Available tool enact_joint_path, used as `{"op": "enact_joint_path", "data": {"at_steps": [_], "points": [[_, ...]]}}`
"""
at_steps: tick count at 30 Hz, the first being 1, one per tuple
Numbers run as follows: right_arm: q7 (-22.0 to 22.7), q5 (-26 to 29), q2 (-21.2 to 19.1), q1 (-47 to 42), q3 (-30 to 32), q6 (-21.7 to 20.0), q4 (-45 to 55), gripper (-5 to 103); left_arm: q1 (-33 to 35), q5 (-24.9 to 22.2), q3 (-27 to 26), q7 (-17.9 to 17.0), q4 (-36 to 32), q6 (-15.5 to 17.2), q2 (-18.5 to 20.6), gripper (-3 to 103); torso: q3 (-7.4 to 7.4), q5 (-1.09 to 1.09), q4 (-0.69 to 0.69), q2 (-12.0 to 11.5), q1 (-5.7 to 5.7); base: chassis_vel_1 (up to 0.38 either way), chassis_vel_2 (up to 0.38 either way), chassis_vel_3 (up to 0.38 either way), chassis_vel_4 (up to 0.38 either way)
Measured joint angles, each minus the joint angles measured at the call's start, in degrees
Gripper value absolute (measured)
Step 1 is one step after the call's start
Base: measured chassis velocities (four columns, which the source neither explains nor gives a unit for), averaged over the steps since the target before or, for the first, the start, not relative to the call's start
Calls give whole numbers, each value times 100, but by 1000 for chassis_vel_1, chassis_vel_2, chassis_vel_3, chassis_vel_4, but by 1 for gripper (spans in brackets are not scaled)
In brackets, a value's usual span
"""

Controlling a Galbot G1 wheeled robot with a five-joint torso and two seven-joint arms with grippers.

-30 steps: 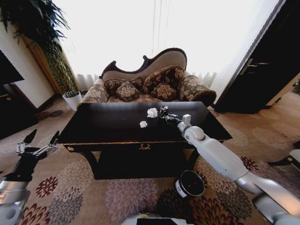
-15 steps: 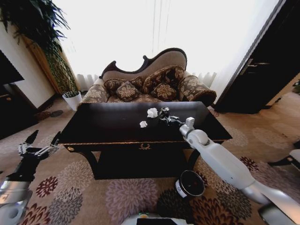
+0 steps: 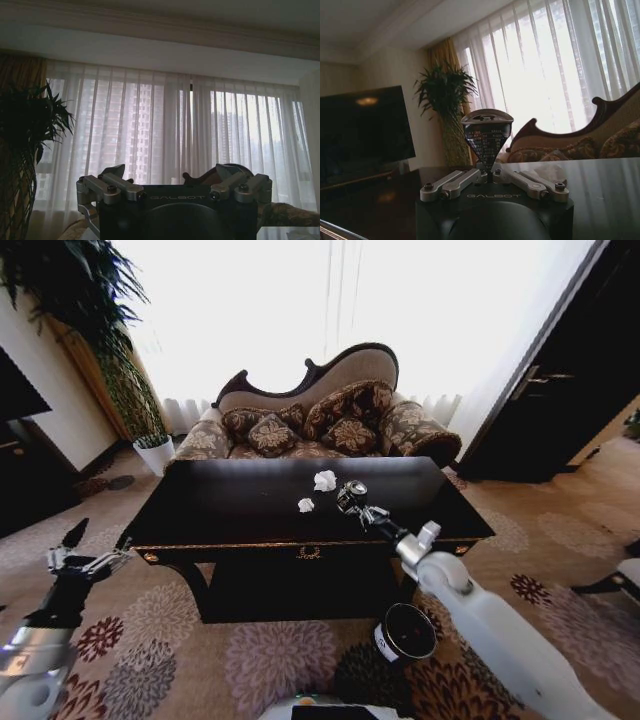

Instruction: Move to the front of the table and place the trash on the table into the trash bin.

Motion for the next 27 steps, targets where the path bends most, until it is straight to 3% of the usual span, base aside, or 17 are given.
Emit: {"op": "enact_joint_path", "data": {"at_steps": [8, 12, 19, 22, 27], "points": [[-469, -467, 519, -1124, 574, 427, 470, 0, 54, -24, -20, 3, -155, -9, 6, 100, -1, -2, 0, 0, -1, 0, 0, 0, 0], [-1040, -827, 841, -1667, 890, 871, 360, 0, 104, -75, -50, 3, -245, -8, 34, 100, 0, 0, -1, 0, 0, 0, 0, 0, 0], [-1524, -1026, 1376, -2053, 1060, 1319, 101, 0, 128, -111, -75, 3, -297, -8, 49, 100, 0, -1, -1, 0, -1, 0, 0, 0, 0], [-2057, -1232, 1702, -2164, 1137, 1632, -243, 0, 144, -118, -79, 2, -335, -8, 38, 100, 0, -1, 0, 0, -1, 0, 0, 0, 0], [-2534, -1126, 1807, -2212, 1153, 1815, -488, 0, 162, -130, -100, 1, -347, -12, 37, 100, 0, -1, 0, 0, 0, 0, 0, 0, 0]]}}
